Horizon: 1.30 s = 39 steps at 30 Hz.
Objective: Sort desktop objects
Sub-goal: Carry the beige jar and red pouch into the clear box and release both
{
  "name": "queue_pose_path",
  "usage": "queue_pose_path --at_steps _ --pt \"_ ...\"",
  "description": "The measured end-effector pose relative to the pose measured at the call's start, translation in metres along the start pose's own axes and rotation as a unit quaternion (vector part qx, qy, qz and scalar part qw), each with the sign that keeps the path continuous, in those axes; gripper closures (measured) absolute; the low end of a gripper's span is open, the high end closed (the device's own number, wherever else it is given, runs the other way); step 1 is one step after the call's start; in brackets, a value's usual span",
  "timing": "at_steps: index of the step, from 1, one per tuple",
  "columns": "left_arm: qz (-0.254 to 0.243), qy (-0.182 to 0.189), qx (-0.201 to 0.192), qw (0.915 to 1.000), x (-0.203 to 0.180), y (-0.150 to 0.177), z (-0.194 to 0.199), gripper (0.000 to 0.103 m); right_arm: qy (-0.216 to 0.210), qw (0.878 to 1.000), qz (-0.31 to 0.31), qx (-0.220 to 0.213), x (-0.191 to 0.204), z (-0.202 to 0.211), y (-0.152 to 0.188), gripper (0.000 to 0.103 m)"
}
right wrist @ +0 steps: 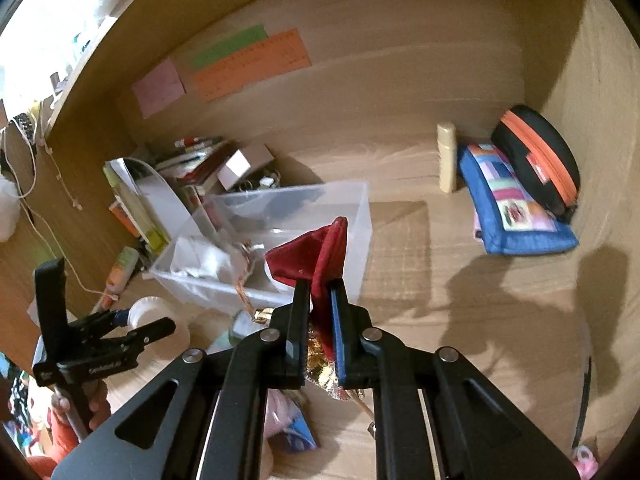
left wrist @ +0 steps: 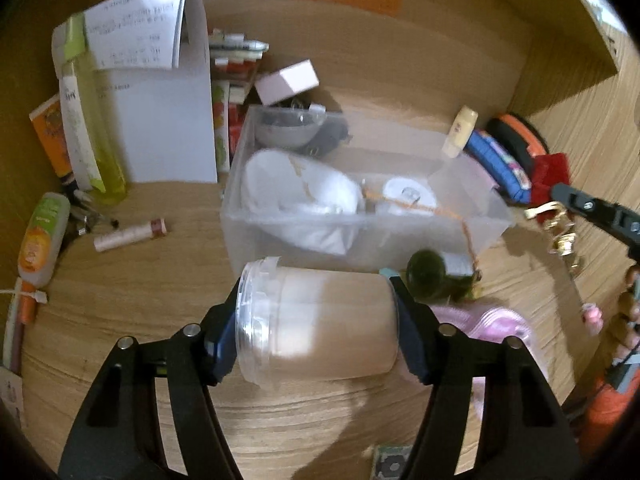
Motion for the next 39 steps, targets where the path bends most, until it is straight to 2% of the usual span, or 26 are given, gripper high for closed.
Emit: queue_pose_path --at_steps 3,9,18,20,25,29,37,39 --pt "-0.004 0.009 -0.014 0.9999 -0.005 -0.016 0.007 0.037 -0.009 1.000 0.001 -0.002 0.008 -0.006 -0.009 0.094" --pt "-0.029 0.003 -0.051 0.9982 -0.013 -0.065 0.018 0.037 -0.015 1.000 0.003 -0.010 0.022 -0.020 -0.032 0.094" --pt "-0.023 0.002 -0.057 0.9981 -0.006 -0.112 -0.003 0.037 -0.027 1.000 0.012 0.000 0.043 -0.048 -0.055 0.094" --pt "-0.022 0.001 -0.054 0.9983 -0.003 -0.117 -0.009 0.037 -0.037 0.999 0.016 0.008 0.049 -0.055 -0.057 0.094" --pt "-0.013 0.000 -0.039 0.9992 0.006 -0.123 -0.037 0.037 -0.020 0.999 0.037 0.008 0.057 -0.072 -0.062 0.094" --pt "-0.003 -0.003 -0.015 0.9999 0.016 -0.126 -0.065 0.037 -0.025 0.998 0.045 0.028 0.059 -0.091 -0.053 0.094" --pt "0.001 -0.018 0.020 0.9996 0.030 -0.116 -0.102 0.037 0.014 0.997 0.048 0.065 0.043 -0.120 -0.036 0.093" --pt "-0.002 -0.020 0.026 0.9995 0.030 -0.114 -0.106 0.037 0.011 0.996 0.047 0.071 0.042 -0.122 -0.033 0.093"
Point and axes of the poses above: each gripper's, at about its wrist camera, not at the fingertips, and z roughly against the way its jaws point, x to its left, y to its underside, the point moved 8 cm from there along -z, roughly the way its jaws point, and after that the axes turned 13 degrees about y, right-handed, at the moved point
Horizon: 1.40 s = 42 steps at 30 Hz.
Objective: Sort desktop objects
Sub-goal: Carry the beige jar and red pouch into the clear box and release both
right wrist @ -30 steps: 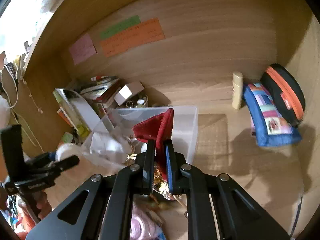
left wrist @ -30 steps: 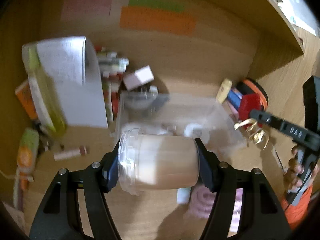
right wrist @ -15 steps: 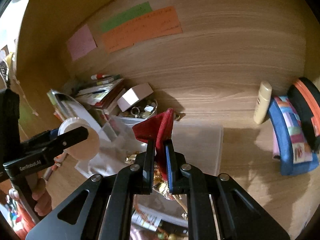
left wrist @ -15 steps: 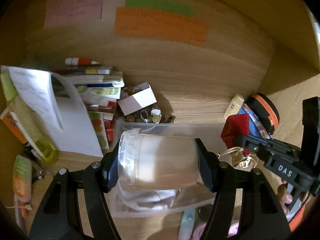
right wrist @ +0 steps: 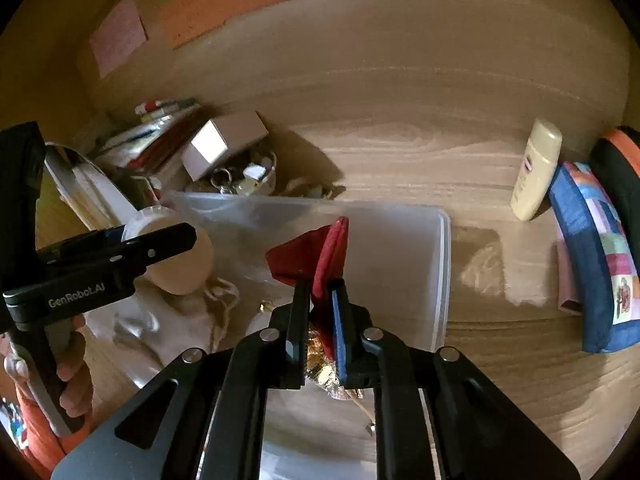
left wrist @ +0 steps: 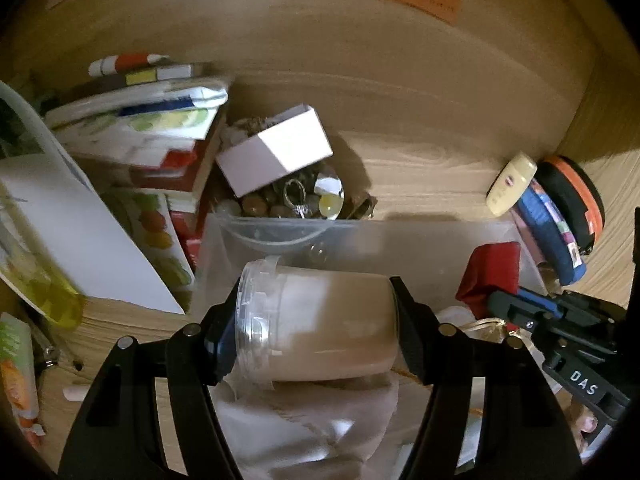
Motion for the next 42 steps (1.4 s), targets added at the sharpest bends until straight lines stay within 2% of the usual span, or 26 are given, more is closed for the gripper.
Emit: queue_pose_path --at_steps 6,12,14,17,20,26,29,35,38,42 --pt "-0.006 -0.006 0.008 0.9999 0.001 0.002 -0.005 0.037 0.023 1.000 0.004 -0.008 -0.002 0.000 0.000 0.090" --pt "-0.022 -0.016 0.010 0.9996 -0.004 0.001 -0.010 0.037 0.055 0.998 0.010 -0.016 -0.004 -0.002 -0.001 0.082" --pt "-0.025 -0.017 0.010 0.9995 -0.005 0.002 -0.011 0.036 0.066 0.998 0.015 -0.016 -0.003 -0.004 0.000 0.068" --pt "-0.037 -0.023 0.012 0.9990 -0.007 0.006 -0.011 0.033 0.065 0.997 0.024 -0.018 0.001 -0.004 0.000 0.055" --pt "-0.059 -0.049 -0.004 0.9970 -0.009 0.005 -0.004 0.031 0.063 0.997 0.029 -0.029 0.004 0.002 -0.001 0.046" --pt "-0.067 -0.060 -0.033 0.9954 -0.011 -0.001 0.018 0.021 0.056 0.996 0.022 -0.061 0.005 0.020 -0.007 0.029" --pt "-0.059 -0.065 -0.043 0.9952 -0.011 -0.004 0.032 0.016 0.050 0.996 0.019 -0.067 0.008 0.027 -0.009 0.028" --pt "-0.051 -0.062 -0.071 0.9943 -0.014 -0.008 0.067 0.014 0.029 0.996 0.010 -0.078 0.009 0.053 -0.010 0.027" --pt "-0.059 -0.066 -0.084 0.9925 -0.019 -0.002 0.087 0.007 0.023 0.996 0.002 -0.090 0.006 0.072 -0.006 0.025" --pt "-0.070 -0.065 -0.092 0.9911 -0.025 0.013 0.108 0.006 0.031 0.994 0.000 -0.108 0.000 0.095 0.007 0.019"
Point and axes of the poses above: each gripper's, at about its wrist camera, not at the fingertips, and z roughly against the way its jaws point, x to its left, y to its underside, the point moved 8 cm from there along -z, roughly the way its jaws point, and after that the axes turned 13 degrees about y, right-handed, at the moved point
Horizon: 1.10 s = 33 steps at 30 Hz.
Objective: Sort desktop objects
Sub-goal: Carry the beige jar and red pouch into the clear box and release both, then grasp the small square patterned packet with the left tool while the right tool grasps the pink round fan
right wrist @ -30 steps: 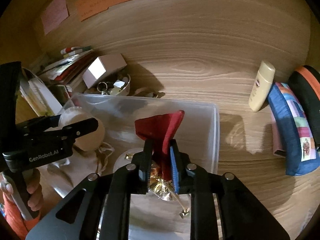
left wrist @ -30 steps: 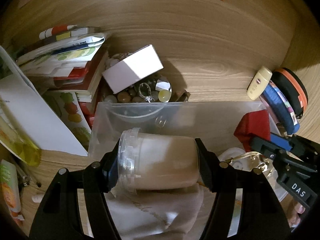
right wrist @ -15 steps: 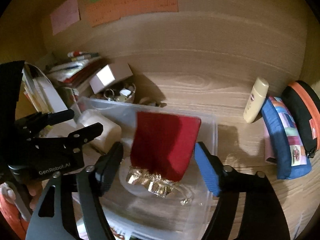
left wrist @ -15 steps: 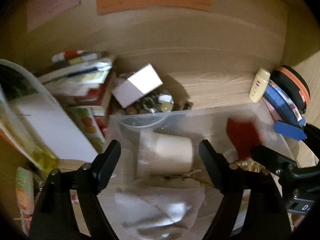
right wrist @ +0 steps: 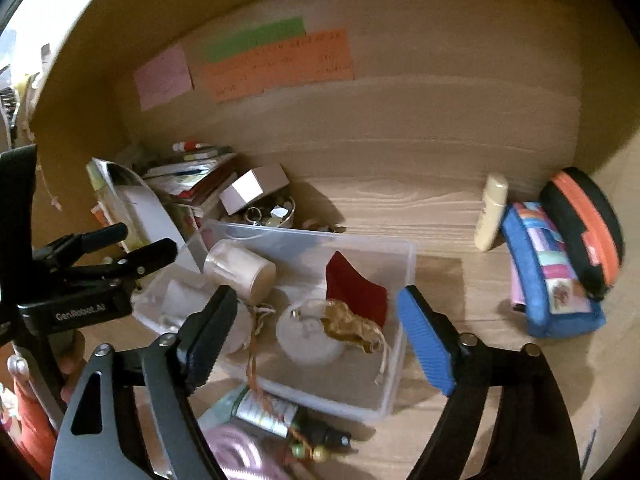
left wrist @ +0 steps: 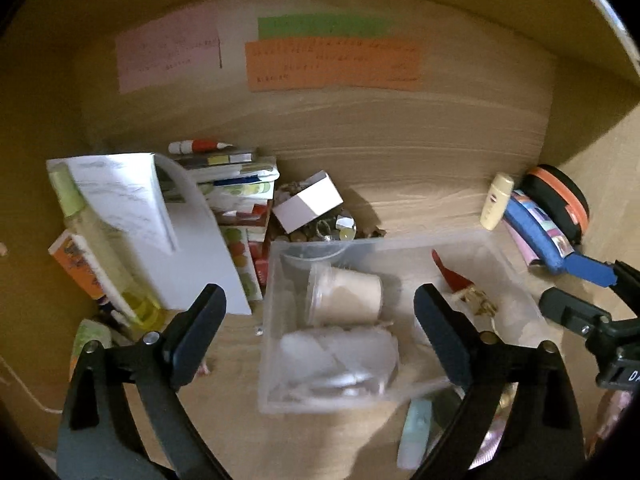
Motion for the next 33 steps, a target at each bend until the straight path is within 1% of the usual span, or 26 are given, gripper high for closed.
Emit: queue_pose_path --at_steps 5,9,12,16,20,25,29,33 --pt "0.004 0.007 0.003 1.0000 -0.006 0.020 0.023 0.005 0.019 1.000 0.005 -0.015 -0.008 0.031 0.021 0.019" --pt "0.004 0.010 0.013 0.9999 -0.009 0.044 0.040 0.005 0.020 1.000 0.005 -0.015 -0.008 0.052 0.045 0.018" --pt "0.000 0.010 0.022 0.9997 -0.013 0.066 0.048 0.005 0.031 0.999 0.006 -0.015 -0.008 0.062 0.062 0.016" --pt "0.004 0.019 0.040 0.9990 -0.018 0.096 0.055 0.005 0.030 1.000 0.005 -0.001 -0.004 0.069 0.089 0.016" --pt "0.008 0.018 0.053 0.9984 -0.021 0.121 0.061 0.005 0.026 0.999 -0.007 0.020 -0.003 0.071 0.113 0.016" --pt "0.022 0.039 0.080 0.9958 -0.029 0.155 0.062 0.005 0.019 0.999 -0.009 0.047 -0.001 0.073 0.141 0.016" --pt "0.029 0.042 0.095 0.9941 -0.035 0.179 0.063 0.005 0.016 0.998 -0.003 0.058 0.003 0.077 0.158 0.016" --pt "0.029 0.067 0.099 0.9925 -0.047 0.195 0.068 0.005 0.014 0.998 0.006 0.063 0.010 0.080 0.168 0.016"
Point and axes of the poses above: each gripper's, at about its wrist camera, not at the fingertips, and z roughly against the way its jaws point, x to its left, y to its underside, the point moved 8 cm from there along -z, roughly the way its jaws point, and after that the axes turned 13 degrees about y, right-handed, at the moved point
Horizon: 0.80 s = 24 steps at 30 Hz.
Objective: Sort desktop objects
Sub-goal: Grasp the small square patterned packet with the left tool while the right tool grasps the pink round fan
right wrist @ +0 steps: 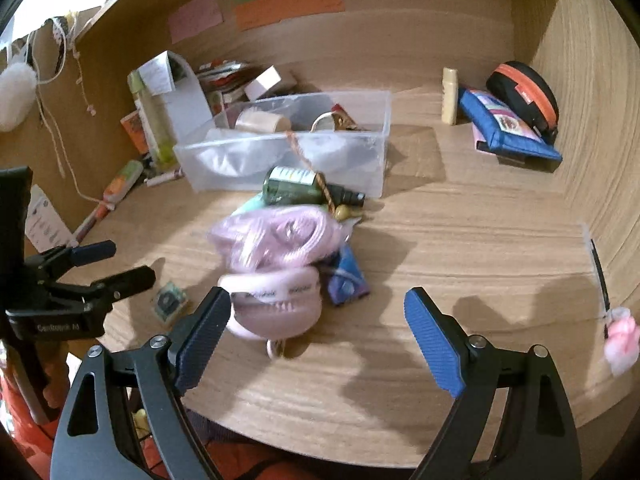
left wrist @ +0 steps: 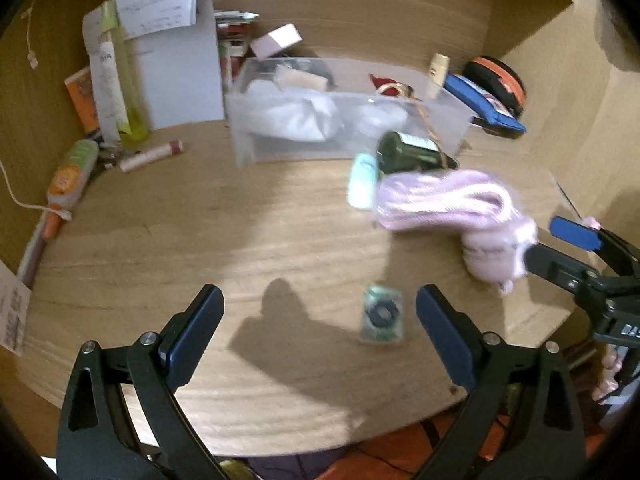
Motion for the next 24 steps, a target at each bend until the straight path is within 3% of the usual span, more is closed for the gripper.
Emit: queue_pose_path --at_steps 10,13,15,18,20,24 --pt "-0.022 0.028 0.012 0.9993 -0.019 0.015 -0.016 0.006 0.002 1.000 0.020 0.005 0.022 -0.014 0.000 0.016" --pt "-0.019 0.029 0.018 0.9992 -0.017 0.016 -0.023 0.021 0.000 1.000 0.013 0.013 0.025 -0.022 -0.001 0.018" --pt "-0.026 0.022 0.017 0.9993 -0.018 0.014 -0.025 0.022 -0.003 1.000 0.011 0.016 0.026 -0.026 -0.001 0.018" --pt "-0.028 0.033 0.009 0.9990 -0.020 0.012 -0.026 0.025 -0.008 0.999 0.015 0.033 0.030 -0.034 0.001 0.026" --pt "-0.036 0.017 0.006 0.9992 -0.020 0.011 -0.027 0.036 -0.012 0.999 0.017 0.042 0.031 -0.038 0.003 0.038" --pt "-0.051 -0.002 -0.003 0.9987 -0.021 0.010 -0.028 0.048 -0.014 0.999 0.022 0.040 0.033 -0.037 0.004 0.043"
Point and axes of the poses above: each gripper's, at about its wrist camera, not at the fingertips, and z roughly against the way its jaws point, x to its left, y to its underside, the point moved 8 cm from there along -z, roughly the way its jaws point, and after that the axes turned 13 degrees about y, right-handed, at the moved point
